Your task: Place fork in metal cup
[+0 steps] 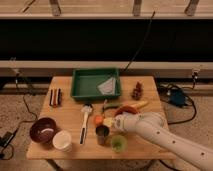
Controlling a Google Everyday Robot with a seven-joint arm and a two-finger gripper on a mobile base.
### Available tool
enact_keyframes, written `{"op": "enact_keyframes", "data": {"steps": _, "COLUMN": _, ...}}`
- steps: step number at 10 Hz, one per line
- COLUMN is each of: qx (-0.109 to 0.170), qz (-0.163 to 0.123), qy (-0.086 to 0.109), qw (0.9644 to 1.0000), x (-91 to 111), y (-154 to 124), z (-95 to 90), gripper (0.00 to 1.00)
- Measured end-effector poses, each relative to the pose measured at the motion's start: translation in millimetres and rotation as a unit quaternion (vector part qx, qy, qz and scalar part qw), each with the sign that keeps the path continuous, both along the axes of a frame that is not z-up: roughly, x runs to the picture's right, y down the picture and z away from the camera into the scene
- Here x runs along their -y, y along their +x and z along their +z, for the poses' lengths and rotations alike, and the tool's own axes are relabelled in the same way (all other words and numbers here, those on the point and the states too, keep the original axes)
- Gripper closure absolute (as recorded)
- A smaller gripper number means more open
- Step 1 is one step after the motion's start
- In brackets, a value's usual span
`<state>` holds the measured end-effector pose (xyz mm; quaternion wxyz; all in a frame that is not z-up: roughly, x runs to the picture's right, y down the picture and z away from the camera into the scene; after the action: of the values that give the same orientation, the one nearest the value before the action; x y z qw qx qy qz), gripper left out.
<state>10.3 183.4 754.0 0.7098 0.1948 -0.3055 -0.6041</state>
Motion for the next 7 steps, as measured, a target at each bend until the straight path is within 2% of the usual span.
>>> {"op": "enact_keyframes", "data": {"steps": 3, "qx": -0.001, "qz": -0.014, "qy": 0.019, "qw": 0.9997, "x": -16, "y": -10, "z": -13.1, "gripper": 1.00}}
{"op": "enact_keyframes", "data": {"steps": 7, "qx": -0.011, "qz": -0.028, "qy": 0.046, "qw": 0.9985, "x": -25, "y": -20, "z": -16.1, "gripper": 1.00}}
